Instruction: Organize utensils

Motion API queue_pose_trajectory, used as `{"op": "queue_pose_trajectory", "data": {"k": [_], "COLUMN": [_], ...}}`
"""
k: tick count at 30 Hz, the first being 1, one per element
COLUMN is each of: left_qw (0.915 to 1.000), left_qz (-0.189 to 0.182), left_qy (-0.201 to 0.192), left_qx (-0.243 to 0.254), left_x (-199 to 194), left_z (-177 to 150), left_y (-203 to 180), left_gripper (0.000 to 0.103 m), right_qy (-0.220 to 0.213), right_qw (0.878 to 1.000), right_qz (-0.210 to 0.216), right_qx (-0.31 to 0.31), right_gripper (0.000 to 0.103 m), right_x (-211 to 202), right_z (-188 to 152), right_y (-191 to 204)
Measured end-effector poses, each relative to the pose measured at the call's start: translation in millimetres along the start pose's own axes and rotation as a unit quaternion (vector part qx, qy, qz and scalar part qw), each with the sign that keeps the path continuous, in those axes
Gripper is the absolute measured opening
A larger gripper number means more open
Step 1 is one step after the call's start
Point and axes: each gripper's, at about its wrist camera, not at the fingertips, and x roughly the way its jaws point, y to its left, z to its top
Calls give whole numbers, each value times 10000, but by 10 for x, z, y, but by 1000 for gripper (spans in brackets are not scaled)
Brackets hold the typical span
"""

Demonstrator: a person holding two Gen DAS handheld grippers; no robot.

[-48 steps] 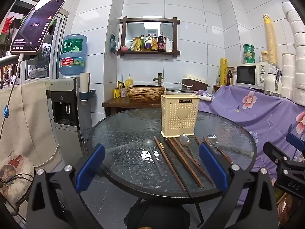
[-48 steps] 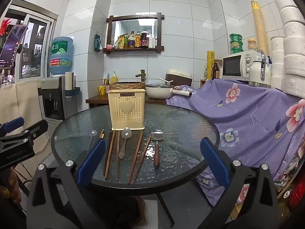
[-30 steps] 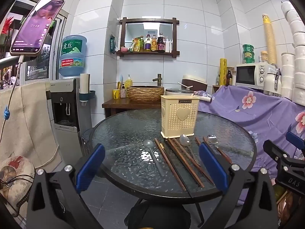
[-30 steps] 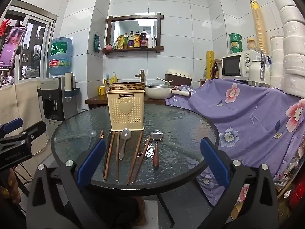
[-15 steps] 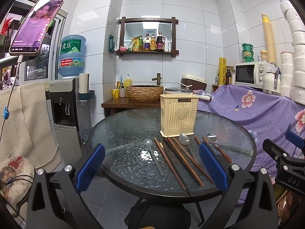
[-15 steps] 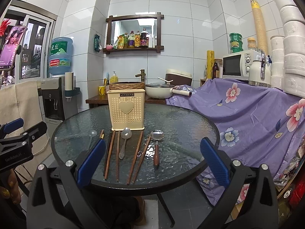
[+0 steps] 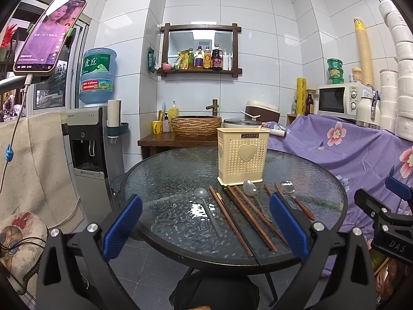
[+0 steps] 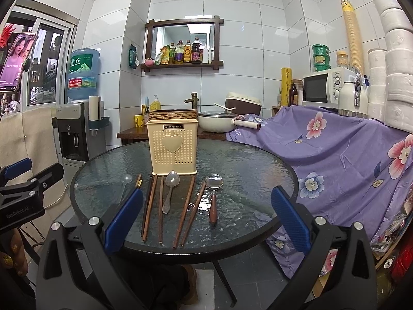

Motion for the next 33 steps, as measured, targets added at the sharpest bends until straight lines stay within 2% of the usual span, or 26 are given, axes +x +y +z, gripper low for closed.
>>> {"op": "queue_pose_trajectory", "data": {"k": [33], "left_qw": [10000], "left_qz": [-1], "left_qy": [34], "left_qx": [17], "left_x": [16], "left_z": [-21], "left_y": [3], "left_gripper": [97], "right_qy": [81], "right_qw": [10000], "right_qz": [7], "right_qx": [-15], "right_gripper": [98], "right_x": [66], "right_z": [-15], "right_y": [20]}}
